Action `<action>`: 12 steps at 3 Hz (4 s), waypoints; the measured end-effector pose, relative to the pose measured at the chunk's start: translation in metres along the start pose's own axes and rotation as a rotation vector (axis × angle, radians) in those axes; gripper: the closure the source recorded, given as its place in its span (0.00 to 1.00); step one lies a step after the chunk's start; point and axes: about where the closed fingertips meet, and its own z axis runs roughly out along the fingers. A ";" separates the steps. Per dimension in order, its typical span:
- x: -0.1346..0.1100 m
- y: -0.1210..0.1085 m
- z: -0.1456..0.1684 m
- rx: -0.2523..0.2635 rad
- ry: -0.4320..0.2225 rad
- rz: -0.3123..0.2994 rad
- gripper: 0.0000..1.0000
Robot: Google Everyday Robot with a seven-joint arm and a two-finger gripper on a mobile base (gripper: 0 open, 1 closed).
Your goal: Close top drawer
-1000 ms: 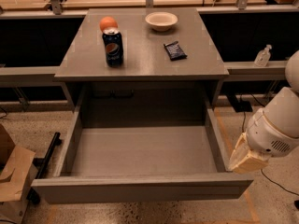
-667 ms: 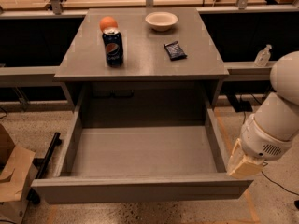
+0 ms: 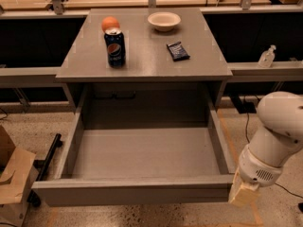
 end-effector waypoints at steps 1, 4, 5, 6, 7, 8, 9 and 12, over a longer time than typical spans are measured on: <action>0.008 -0.012 0.016 -0.006 -0.001 0.017 1.00; -0.019 -0.062 -0.041 0.261 -0.088 -0.052 1.00; -0.020 -0.059 -0.046 0.259 -0.088 -0.052 1.00; -0.028 -0.067 -0.051 0.298 -0.086 -0.072 1.00; -0.055 -0.098 -0.073 0.403 -0.100 -0.148 1.00; -0.108 -0.145 -0.116 0.521 -0.181 -0.277 1.00; -0.142 -0.157 -0.156 0.619 -0.235 -0.381 1.00; -0.050 -0.073 -0.093 0.425 -0.082 -0.238 1.00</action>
Offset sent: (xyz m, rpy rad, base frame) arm 0.1448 -0.0245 0.0128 -0.0983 -0.3393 0.1103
